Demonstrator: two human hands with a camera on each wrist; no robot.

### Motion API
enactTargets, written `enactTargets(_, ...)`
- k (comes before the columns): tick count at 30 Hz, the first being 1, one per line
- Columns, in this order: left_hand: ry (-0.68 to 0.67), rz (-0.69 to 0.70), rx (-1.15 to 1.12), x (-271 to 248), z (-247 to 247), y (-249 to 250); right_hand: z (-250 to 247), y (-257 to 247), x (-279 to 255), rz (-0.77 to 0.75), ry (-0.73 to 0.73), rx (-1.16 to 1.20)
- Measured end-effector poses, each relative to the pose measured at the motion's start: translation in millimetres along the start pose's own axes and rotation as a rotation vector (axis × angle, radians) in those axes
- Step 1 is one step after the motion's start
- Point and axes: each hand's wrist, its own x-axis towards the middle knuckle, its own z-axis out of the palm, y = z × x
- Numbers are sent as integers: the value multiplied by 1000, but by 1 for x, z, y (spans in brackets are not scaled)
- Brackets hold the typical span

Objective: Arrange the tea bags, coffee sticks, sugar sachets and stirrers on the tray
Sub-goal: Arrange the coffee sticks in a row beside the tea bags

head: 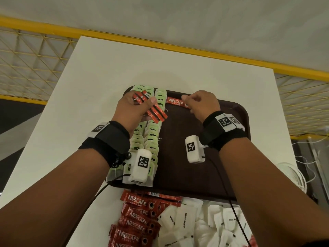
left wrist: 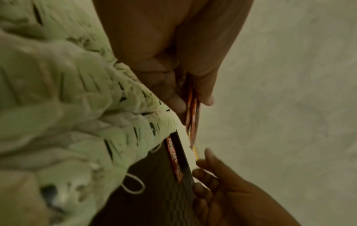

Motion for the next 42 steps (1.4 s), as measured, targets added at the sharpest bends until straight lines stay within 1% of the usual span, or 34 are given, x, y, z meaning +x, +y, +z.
enactTargets(2, 2, 4, -30, -1, 6, 1, 1, -15, -21, -28, -253, 105)
enactTargets(3, 0, 6, -45, -1, 9, 2, 3, -19, -28, -48, -350, 126)
enactTargets(4, -4, 9, -47, -1, 12, 2, 5, -20, -32, -71, -394, 138)
enactTargets(5, -9, 15, -30, -2, 14, 2, 6, -20, -35, -85, -391, 170)
enactTargets(8, -25, 2, 36, -3, 19, 3, 6, -18, -39, -80, -275, 317)
enactTargets(10, -17, -36, 82, -4, 19, 5, 4, -14, -40, -100, -203, 330)
enactTargets(12, -5, -53, 129, -4, 18, 7, 3, -8, -40, -131, -143, 263)
enactTargets(16, -32, -107, 112, -3, 20, 15, 0, -4, -42, -222, -30, 6)
enactTargets(17, -49, -112, 134, -3, 22, 16, -2, -4, -43, -232, -3, -3)
enactTargets(19, -64, -78, 184, -4, 25, 16, -4, -4, -44, -222, 33, 42)
enactTargets(22, -31, -18, 209, -5, 25, 12, -4, -2, -45, -161, 12, 168)
enactTargets(25, -45, 20, 211, -5, 21, 11, -8, -1, -47, -8, -85, 491)
enactTargets(27, -87, 29, 240, -6, 19, 11, -11, -1, -48, 56, -154, 541)
enactTargets(29, -112, 31, 263, -7, 18, 11, -12, 1, -46, 77, -193, 568)
enactTargets(31, -89, 9, 258, -7, 16, 11, -11, 6, -44, 128, -187, 624)
enactTargets(33, -46, -66, 190, -6, 13, 12, -11, 14, -41, 191, -143, 668)
enactTargets(36, -17, -183, 20, -5, 6, 14, -9, 25, -35, 282, -75, 647)
enactTargets(39, -24, -165, -15, -6, 0, 12, -2, 30, -26, 355, -43, 487)
enactTargets(42, -63, -122, -17, -7, -4, 10, 6, 26, -15, 383, -27, 304)
